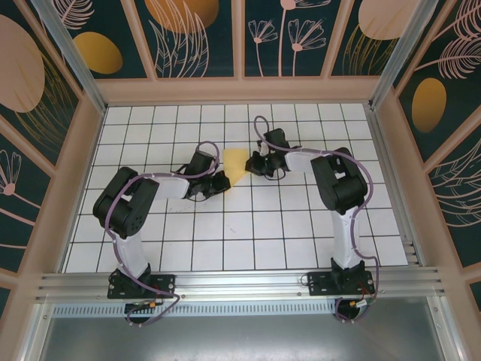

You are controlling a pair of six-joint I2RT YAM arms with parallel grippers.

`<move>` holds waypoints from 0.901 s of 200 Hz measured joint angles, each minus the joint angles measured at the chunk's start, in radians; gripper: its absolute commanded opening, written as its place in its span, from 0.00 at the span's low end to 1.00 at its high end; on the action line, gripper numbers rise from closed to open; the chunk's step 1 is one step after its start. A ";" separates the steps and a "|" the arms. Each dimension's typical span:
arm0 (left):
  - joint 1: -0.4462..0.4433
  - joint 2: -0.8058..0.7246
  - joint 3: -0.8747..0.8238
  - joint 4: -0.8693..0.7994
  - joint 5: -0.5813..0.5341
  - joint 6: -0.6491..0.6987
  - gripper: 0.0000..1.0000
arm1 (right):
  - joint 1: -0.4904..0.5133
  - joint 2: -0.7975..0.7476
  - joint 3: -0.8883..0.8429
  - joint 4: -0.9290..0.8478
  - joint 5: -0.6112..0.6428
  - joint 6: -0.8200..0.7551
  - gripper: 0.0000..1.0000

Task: Fold a paper plane with a square sheet of paper (pick it up from the middle)
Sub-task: Third fold the triangle at the center of the table.

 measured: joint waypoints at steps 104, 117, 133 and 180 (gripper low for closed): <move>0.001 -0.037 0.003 -0.010 -0.001 0.045 0.22 | -0.024 -0.178 -0.134 0.051 0.050 -0.029 0.30; 0.001 -0.047 0.003 0.008 -0.008 0.040 0.22 | -0.019 -0.178 -0.155 0.068 0.030 -0.014 0.32; 0.001 -0.051 0.003 0.031 -0.022 0.031 0.22 | -0.014 -0.178 -0.167 0.071 0.011 0.007 0.36; 0.001 -0.051 0.021 0.051 -0.069 0.014 0.20 | -0.006 -0.169 -0.167 0.087 -0.017 0.053 0.41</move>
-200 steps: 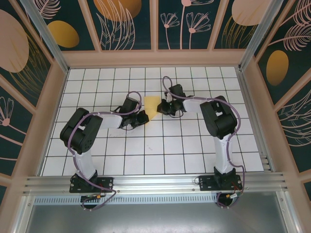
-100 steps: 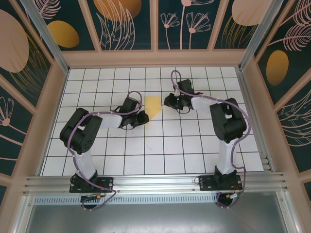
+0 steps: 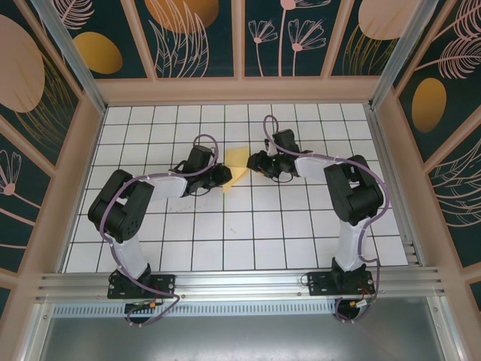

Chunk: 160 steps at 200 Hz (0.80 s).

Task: Fold a paper plane with a square sheet of paper (pick it up from the middle)
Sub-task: Third fold the triangle at the center of the table, then fourth fold the wing at the center of the table.

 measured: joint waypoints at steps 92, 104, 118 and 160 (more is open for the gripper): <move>0.001 0.000 0.003 0.009 -0.044 -0.003 0.20 | 0.033 0.072 0.038 0.044 -0.100 0.005 0.39; 0.001 0.000 0.003 0.008 -0.049 -0.003 0.20 | 0.033 0.079 0.042 0.048 -0.109 0.003 0.38; 0.001 0.000 0.003 0.008 -0.054 -0.003 0.21 | 0.033 0.090 0.051 0.051 -0.118 -0.001 0.36; 0.001 0.000 0.003 0.004 -0.062 -0.003 0.21 | 0.030 0.140 0.079 0.076 -0.166 -0.030 0.27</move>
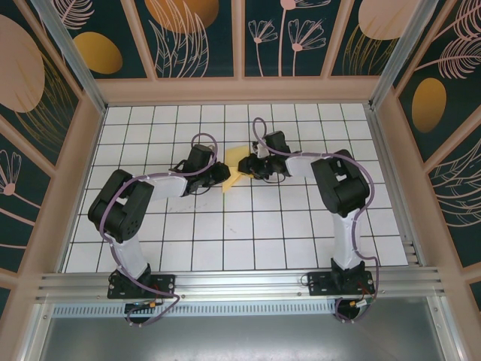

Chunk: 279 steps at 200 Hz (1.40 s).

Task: Fold a paper plane with a square sheet of paper (pick it up from the middle)
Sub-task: Fourth fold the wing at the center of the table.

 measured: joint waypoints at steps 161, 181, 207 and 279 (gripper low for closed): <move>0.016 -0.204 -0.083 0.042 -0.051 0.111 0.83 | 0.059 -0.313 -0.217 0.060 0.352 0.237 0.00; 0.016 -0.229 -0.132 0.075 -0.058 0.156 0.91 | 0.105 -0.319 -0.228 0.050 0.421 0.323 0.00; 0.016 -0.264 -0.198 0.120 -0.069 0.229 0.98 | 0.138 -0.318 -0.243 0.030 0.479 0.412 0.01; 0.014 -0.295 -0.357 0.354 -0.058 0.416 0.93 | 0.139 -0.287 -0.237 -0.003 0.531 0.528 0.00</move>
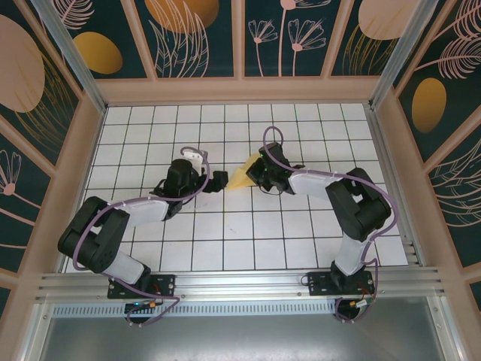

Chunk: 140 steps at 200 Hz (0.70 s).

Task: Fold a paper plane with a square sheet of paper (pick it up from the middle)
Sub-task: Fourth fold the wing at the center of the table.

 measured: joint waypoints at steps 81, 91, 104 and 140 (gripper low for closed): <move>-0.037 0.138 -0.022 0.209 0.086 0.243 0.90 | -0.012 0.008 0.030 -0.060 -0.016 0.050 0.00; -0.042 0.147 -0.029 0.235 0.097 0.278 0.89 | -0.013 0.008 0.036 -0.061 -0.020 0.059 0.00; -0.047 0.158 -0.031 0.259 0.109 0.320 0.89 | -0.013 0.008 0.045 -0.064 -0.026 0.065 0.00; -0.071 0.230 -0.004 0.288 0.115 0.452 0.84 | -0.016 0.008 0.051 -0.077 -0.030 0.072 0.00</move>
